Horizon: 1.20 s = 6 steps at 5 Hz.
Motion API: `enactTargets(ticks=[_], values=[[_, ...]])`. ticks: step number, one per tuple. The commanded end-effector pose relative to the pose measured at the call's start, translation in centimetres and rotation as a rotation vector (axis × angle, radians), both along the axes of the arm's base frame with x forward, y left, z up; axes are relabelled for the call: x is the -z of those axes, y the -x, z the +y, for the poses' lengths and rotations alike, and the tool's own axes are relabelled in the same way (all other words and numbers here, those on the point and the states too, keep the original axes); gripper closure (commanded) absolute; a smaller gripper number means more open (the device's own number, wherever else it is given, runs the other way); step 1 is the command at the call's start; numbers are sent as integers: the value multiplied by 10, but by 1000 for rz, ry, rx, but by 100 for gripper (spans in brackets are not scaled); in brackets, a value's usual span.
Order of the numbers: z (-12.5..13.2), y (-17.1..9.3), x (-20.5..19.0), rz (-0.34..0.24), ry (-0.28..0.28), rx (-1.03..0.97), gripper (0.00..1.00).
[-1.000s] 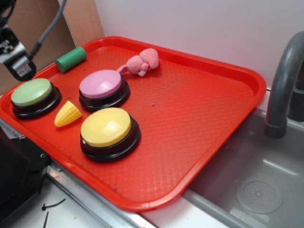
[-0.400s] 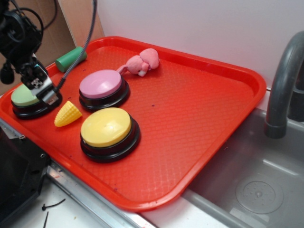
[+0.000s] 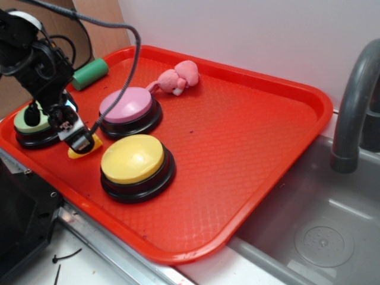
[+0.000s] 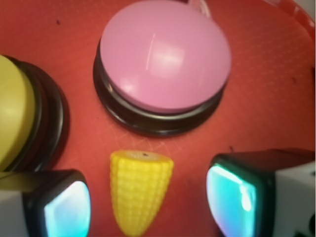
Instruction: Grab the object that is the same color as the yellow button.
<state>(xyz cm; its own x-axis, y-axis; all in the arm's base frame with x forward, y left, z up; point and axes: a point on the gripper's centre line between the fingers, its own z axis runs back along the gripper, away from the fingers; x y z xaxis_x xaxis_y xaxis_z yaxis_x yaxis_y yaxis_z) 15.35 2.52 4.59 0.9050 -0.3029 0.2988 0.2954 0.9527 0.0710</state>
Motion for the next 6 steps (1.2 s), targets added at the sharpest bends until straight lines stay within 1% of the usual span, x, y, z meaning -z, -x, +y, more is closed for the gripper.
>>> enactTargets(ticks=[1,2,3,4,5,6], values=[[3,-7,7,-25,-5,46,0],[4,-9,12,-18,-39,97,0],[5,-9,15,-17,-30,113,0],[5,-10,22,-10,-32,108,11],[1,-11,25,3,-42,137,88],[3,-10,25,0,-23,125,100]])
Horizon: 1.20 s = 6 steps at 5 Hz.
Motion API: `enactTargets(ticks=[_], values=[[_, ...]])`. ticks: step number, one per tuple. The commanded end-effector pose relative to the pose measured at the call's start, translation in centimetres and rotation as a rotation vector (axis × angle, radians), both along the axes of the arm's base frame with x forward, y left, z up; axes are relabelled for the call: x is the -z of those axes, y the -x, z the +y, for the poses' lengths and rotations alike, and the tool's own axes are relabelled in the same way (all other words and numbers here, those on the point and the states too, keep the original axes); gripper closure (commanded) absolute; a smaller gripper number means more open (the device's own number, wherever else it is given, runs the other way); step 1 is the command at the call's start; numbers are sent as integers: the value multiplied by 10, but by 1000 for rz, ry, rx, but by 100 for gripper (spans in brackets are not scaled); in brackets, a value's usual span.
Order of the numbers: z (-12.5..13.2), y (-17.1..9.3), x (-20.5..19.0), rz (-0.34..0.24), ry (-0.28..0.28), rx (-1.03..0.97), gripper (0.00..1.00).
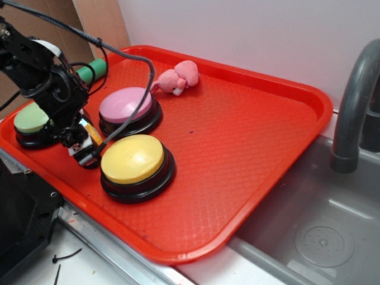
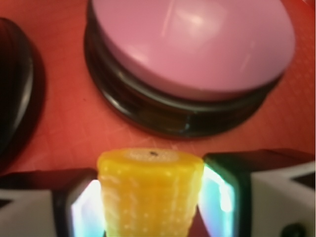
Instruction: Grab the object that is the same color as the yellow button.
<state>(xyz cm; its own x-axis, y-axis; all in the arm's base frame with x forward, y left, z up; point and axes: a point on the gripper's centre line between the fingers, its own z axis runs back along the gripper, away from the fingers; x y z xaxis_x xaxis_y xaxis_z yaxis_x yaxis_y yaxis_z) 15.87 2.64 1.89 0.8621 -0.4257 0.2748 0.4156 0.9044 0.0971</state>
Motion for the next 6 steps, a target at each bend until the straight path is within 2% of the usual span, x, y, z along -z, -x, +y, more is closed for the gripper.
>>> enactTargets(ticks=[1,2,3,4,5,6], values=[[-1,-7,-12,79,67,48,100],[-10,-8,-43,142,52,-17,100],[-30,-16,-80,203,171,-81,100],[-50,-30,-116,268,217,-262,100],[-67,-52,-145,282,279,-337,100],[-86,-81,-158,253,242,-388,100]])
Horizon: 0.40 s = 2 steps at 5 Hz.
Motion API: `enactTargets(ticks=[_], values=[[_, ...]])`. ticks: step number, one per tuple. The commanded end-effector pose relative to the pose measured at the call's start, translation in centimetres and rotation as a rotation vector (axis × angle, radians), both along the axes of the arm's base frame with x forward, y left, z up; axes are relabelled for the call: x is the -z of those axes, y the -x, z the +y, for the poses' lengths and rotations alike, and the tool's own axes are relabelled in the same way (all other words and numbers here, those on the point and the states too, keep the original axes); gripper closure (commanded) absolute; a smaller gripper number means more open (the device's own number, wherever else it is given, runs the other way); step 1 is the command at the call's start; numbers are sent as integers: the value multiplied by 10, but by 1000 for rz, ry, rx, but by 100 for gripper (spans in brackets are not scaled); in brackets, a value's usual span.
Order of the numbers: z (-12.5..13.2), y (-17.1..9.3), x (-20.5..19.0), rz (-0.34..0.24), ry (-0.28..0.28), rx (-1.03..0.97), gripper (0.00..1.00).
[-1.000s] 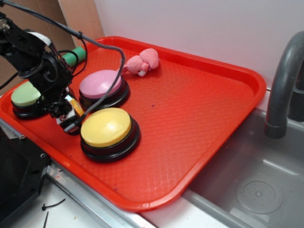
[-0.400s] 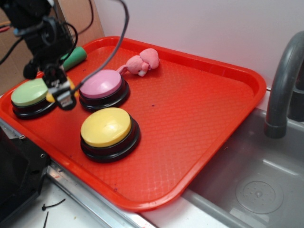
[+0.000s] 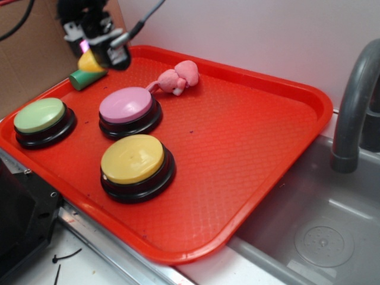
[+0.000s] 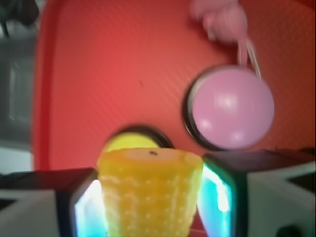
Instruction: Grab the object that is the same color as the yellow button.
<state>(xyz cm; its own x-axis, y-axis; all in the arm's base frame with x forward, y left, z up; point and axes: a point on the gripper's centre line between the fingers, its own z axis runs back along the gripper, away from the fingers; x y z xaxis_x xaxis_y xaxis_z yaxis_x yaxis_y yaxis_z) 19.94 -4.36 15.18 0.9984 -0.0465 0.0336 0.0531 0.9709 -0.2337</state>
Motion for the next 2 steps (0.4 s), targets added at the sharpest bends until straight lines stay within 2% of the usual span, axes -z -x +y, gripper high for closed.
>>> enactTargets(ticks=[1,2], values=[[-20,-58,-27,-88,-79,-55,100],[-12,-71,-11,-78,-140,-76,100]])
